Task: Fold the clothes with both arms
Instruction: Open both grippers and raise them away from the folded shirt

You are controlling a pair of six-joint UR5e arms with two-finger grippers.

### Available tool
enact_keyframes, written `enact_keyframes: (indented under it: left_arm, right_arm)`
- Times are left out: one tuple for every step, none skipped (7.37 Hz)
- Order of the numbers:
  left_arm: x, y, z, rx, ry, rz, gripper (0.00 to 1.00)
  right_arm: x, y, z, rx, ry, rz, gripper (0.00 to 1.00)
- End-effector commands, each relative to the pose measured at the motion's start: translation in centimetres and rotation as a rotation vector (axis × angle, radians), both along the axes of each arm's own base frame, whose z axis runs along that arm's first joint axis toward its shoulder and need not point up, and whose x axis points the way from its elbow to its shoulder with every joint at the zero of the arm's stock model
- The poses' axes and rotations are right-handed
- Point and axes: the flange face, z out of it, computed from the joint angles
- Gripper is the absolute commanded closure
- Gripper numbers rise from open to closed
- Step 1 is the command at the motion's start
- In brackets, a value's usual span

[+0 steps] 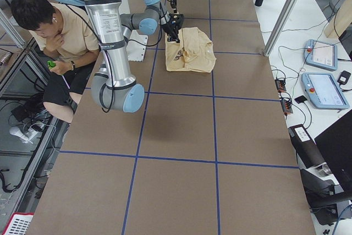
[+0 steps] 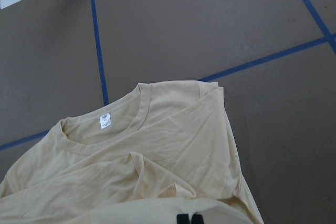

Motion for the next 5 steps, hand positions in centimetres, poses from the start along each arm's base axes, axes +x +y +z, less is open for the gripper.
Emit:
enact_keyframes:
  left_arm:
    - [-0.4,-4.3,0.7,0.004,-0.039,-0.063,1.0]
    - [1.5,-6.9,0.3,0.009,-0.066,-0.092,1.0]
    - [2.9,-9.0,1.4,0.026,-0.087,-0.101,1.0]
    - [5.2,-11.2,4.2,0.033,-0.114,-0.122,1.0]
    - [7.8,-13.3,7.1,0.043,-0.122,-0.13,1.0]
  right_arm:
    - [-1.3,-5.8,-0.6,0.003,0.032,0.07,1.0]
    - [-2.4,-8.3,-0.8,0.013,0.066,0.081,1.0]
    - [-3.2,-10.1,0.6,0.004,0.108,0.086,1.0]
    - [-4.7,-11.9,2.6,0.002,0.11,0.096,1.0]
    - [-6.9,-13.5,5.3,0.0,0.115,0.099,1.0]
